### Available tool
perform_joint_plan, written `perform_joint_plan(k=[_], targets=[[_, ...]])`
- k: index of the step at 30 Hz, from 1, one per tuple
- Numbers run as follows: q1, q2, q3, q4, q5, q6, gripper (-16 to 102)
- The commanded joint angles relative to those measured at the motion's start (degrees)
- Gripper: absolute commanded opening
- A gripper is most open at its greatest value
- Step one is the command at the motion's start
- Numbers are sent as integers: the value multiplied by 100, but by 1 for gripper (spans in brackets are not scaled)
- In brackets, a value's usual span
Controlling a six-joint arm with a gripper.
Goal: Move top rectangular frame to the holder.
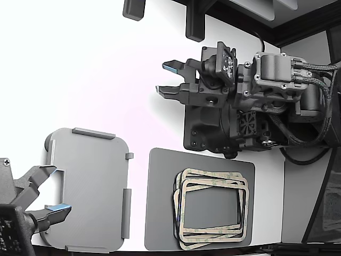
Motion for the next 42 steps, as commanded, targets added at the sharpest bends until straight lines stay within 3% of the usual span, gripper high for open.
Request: perform_joint_plan(k=[1, 7, 14, 21, 29, 36, 42], targets=[[-88, 132, -123, -44, -62, -26, 100], [-97, 132, -123, -35, 211, 167, 99], [-88, 123, -211, -44, 9, 0, 100], [114, -896, -1318, 0, -492, -545, 100], [1556, -2250, -2944, 993, -369, -1274, 100], [3094, -2769, -3445, 1292, -211, -1494, 100], [4298, -4192, -4641, 2681, 272, -1512, 99]])
